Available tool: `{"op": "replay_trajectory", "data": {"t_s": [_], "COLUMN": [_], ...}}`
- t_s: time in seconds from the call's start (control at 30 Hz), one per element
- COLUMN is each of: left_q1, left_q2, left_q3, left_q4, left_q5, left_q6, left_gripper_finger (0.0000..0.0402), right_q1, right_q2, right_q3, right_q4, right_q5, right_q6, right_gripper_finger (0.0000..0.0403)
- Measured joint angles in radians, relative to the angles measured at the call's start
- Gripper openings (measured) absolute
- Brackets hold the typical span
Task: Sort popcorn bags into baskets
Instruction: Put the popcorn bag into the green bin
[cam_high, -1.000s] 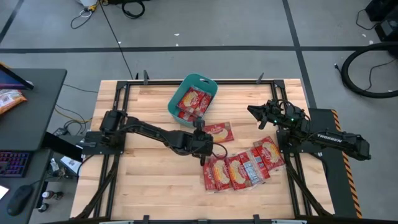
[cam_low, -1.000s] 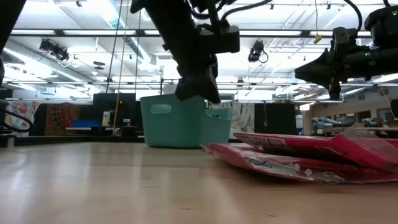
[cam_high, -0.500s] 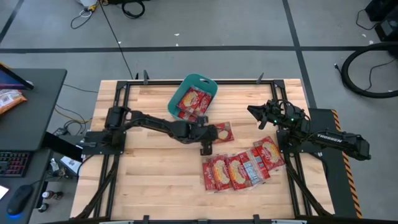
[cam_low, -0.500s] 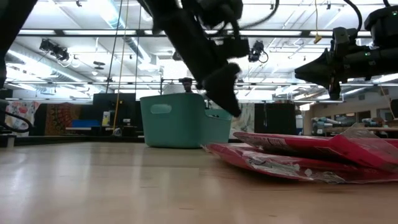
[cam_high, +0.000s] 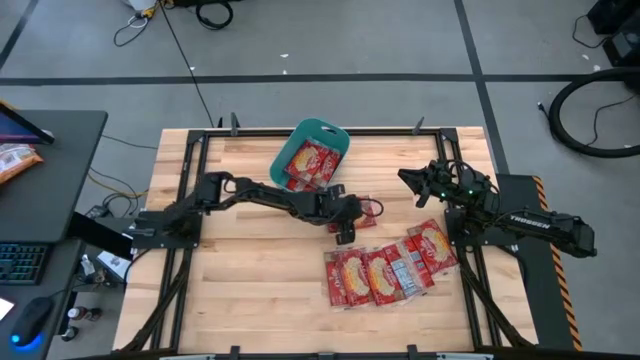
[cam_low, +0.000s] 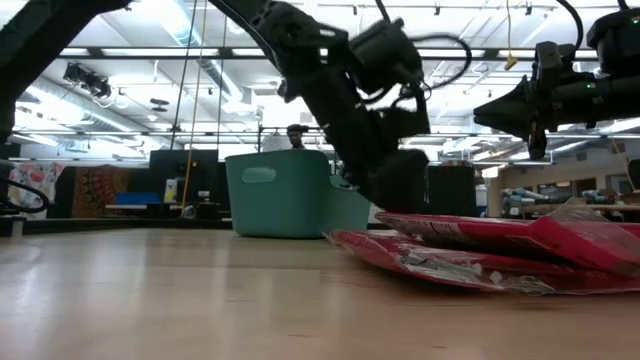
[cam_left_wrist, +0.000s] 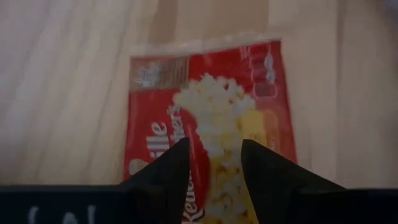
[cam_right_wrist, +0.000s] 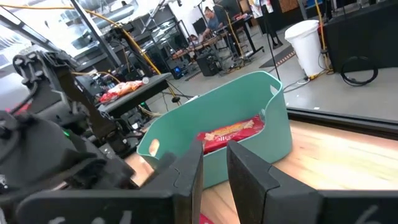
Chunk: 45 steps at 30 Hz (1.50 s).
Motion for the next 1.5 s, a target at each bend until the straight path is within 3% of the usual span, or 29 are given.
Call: {"op": "replay_trajectory", "data": {"t_s": [0.17, 0.27, 0.5, 0.93, 1.07, 1.17, 1.27, 1.5], "left_q1": [0.016, 0.016, -0.008, -0.019, -0.017, -0.016, -0.037, -0.12], "left_q2": [0.012, 0.011, 0.011, -0.074, -0.088, -0.085, -0.079, -0.061], "left_q3": [0.004, 0.004, 0.004, 0.0, 0.0, 0.0, -0.001, 0.003], "left_q4": [-0.021, -0.043, -0.059, -0.043, -0.047, -0.082, -0.108, -0.035], "left_q5": [0.116, 0.127, 0.126, 0.053, 0.081, 0.126, 0.126, 0.003], "left_q6": [-0.037, -0.039, 0.015, 0.071, 0.059, 0.006, -0.009, -0.008], "left_gripper_finger": [0.014, 0.0118, 0.0013, 0.0003, 0.0003, 0.0016, 0.0058, 0.0179], "right_q1": [0.0, 0.0, 0.0, 0.0, 0.0, 0.0, 0.0, 0.0], "right_q2": [0.0, 0.0, 0.0, 0.0, 0.0, 0.0, 0.0, 0.0], "right_q3": [0.0, 0.0, 0.0, 0.0, 0.0, 0.0, 0.0, 0.0], "right_q4": [-0.001, 0.001, 0.003, 0.005, 0.012, 0.012, 0.014, 0.016], "right_q5": [0.0, 0.0, 0.0, 0.0, 0.0, 0.0, 0.0, 0.0], "right_q6": [0.0, 0.0, 0.0, 0.0, 0.0, 0.0, 0.0, 0.0], "right_gripper_finger": [0.0077, 0.0077, 0.0077, 0.0077, 0.0077, 0.0077, 0.0077, 0.0077]}}
